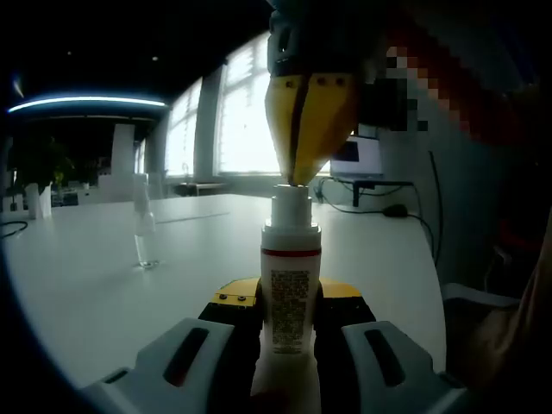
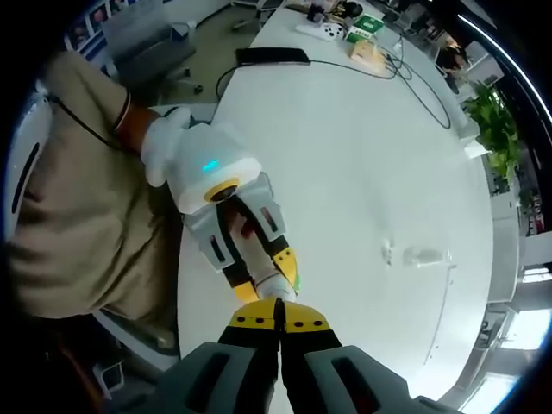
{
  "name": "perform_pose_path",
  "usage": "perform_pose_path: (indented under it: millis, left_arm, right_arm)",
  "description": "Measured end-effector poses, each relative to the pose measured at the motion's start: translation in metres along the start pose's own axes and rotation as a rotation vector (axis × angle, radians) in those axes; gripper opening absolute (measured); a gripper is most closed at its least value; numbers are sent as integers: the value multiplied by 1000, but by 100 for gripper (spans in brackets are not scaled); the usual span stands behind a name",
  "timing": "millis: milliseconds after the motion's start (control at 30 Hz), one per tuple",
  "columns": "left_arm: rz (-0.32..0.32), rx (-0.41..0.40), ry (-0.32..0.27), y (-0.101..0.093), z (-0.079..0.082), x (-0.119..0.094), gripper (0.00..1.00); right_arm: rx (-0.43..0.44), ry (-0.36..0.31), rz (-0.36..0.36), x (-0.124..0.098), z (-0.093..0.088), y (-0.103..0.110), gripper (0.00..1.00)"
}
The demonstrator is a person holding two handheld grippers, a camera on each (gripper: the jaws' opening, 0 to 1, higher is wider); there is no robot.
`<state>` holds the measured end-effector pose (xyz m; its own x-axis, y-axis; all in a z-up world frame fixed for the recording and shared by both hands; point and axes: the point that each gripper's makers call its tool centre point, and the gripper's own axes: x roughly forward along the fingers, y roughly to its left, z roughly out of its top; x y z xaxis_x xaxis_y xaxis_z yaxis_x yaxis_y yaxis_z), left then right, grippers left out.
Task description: Clamp pump bottle remove cover press pump head put on cover
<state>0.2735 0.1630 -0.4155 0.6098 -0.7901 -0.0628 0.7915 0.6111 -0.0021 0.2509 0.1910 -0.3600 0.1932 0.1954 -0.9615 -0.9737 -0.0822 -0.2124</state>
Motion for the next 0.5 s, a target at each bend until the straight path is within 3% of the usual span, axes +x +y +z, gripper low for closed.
perform_pose_path:
  millis: [500]
  left_arm:
    - [1,1,0,-1,0,-1,14]
  right_arm:
    - [14,-24,1,0,0,1,0]
